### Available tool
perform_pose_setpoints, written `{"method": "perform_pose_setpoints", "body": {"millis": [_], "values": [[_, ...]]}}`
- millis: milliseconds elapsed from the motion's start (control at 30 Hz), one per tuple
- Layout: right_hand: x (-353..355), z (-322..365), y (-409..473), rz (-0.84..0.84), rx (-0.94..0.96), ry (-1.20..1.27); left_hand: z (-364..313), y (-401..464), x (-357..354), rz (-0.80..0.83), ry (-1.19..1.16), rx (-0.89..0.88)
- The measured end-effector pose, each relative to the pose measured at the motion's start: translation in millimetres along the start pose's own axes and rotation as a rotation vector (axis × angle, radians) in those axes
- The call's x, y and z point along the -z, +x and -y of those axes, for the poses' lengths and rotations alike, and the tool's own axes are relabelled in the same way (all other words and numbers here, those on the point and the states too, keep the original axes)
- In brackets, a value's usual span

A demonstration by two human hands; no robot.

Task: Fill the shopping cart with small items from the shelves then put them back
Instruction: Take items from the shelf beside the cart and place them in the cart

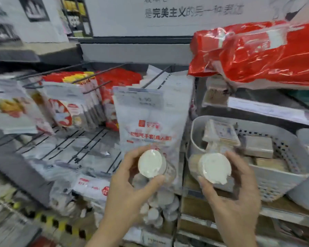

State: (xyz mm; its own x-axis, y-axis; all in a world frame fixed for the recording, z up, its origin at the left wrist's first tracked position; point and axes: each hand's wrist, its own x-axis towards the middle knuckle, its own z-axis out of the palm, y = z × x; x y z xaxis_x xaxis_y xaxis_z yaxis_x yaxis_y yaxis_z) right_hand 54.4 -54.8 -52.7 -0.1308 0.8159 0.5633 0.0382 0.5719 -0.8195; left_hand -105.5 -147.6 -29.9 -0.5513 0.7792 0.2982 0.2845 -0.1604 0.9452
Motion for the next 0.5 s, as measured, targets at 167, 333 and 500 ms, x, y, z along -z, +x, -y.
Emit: {"method": "perform_pose_setpoints", "body": {"millis": [167,333,500], "values": [[-108,40,-60,0.288,-0.352,0.302,19,-59,129,-0.360,-0.044,0.228],[-210,71,-130,0.616,-0.446,0.438,37,-130,242,-0.704,-0.074,0.323],[-290,90,-203,0.947,-0.487,0.522,60,-201,325,-0.984,-0.137,0.418]]}}
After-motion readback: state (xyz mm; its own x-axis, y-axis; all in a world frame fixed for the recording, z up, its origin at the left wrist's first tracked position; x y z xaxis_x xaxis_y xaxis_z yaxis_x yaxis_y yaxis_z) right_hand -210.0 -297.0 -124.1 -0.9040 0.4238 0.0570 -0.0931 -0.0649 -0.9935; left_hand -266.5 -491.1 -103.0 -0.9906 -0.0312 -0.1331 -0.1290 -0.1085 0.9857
